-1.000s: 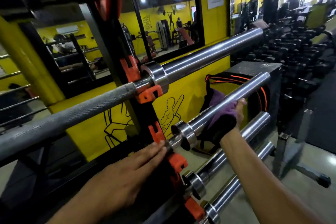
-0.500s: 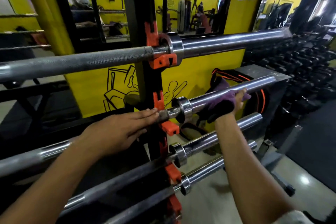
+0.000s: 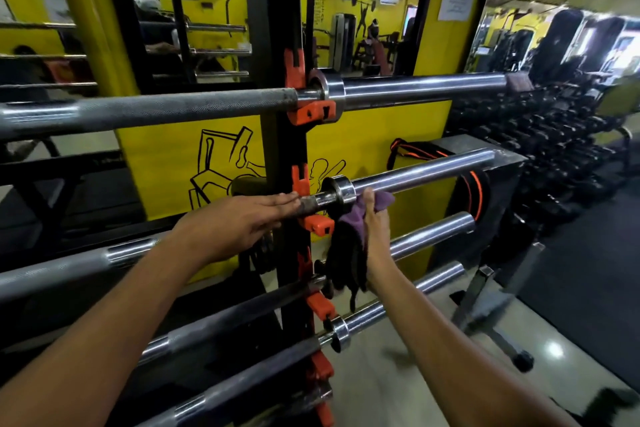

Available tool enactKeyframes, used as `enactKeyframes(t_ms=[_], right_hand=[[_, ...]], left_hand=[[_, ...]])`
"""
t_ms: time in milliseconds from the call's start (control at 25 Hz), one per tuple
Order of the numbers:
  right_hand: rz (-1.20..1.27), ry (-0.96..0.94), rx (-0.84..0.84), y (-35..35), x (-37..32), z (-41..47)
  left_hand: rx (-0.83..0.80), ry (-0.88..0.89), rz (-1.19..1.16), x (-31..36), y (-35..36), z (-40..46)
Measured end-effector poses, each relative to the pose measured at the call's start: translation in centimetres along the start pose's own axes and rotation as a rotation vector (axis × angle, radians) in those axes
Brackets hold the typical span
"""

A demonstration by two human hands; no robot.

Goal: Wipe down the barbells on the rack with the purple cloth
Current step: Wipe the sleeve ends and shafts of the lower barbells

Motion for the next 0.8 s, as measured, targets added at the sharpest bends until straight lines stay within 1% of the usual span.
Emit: enactKeyframes(t_ms=[80, 200, 280, 320, 400, 480, 520, 600, 640, 680, 760, 800], right_hand=[[-0.1, 0.016, -0.098, 0.3, -2.6, -2.2], [-0.29, -0.15, -0.239, -0.6, -4.5, -4.8], [-0.324, -0.205, -0.272, -2.2, -5.2, -5.1], [-0.312, -0.246, -0.251, -3.3, -6.3, -4.8], [-0.341, -0.416, -0.143, -5.2, -9.9, -3.9], [-0.514, -0.559, -0.028, -5.7, -12.5, -2.3], [-0.619, -0.61, -0.038, -4.8, -13.2, -1.5], [-0.886, -0.711, -0.202, -1.1, -12.9, -0.7], [-0.998, -0.778, -0.288, 0.8, -12.1, -0.4], [-1.076, -0.811, -0.339, 2.3, -11.5, -0.1], [-1.125, -0.781, -0.392, 3.6, -11.0, 2.2], [-1.168, -0.737, -0.493, 4.4, -10.9, 3.9]], left_hand=[[0.017, -0.013, -0.008, 0.1, -0.2, -0.1], [0.026, -0.04, 0.001, 0.3, -0.6, -0.3], [0.04, -0.042, 0.008, 0.3, -0.8, -0.4], [0.039, -0.051, 0.006, 0.2, -0.9, -0.4], [0.049, -0.053, 0.006, 0.3, -1.1, -0.5], [0.065, -0.04, 0.006, 0.4, -1.1, -0.6], [0.078, -0.031, 0.003, 0.5, -1.2, -0.6], [0.095, -0.032, 0.012, 0.1, -1.0, -0.6], [0.091, -0.042, 0.01, -0.2, -0.9, -0.5], [0.087, -0.043, 0.003, -0.3, -0.8, -0.4], [0.082, -0.032, 0.011, -0.4, -0.4, -0.3], [0.09, -0.032, 0.02, -0.4, -0.4, -0.3]])
Point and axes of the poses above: each hand's wrist, its own z-axis towards the middle knuckle, its own y-axis out of the palm, x = y × z, the point moved 7 cm from there along z, towards the middle knuckle, and after that the axes turned 14 degrees about -y, right-handed, at the moved point
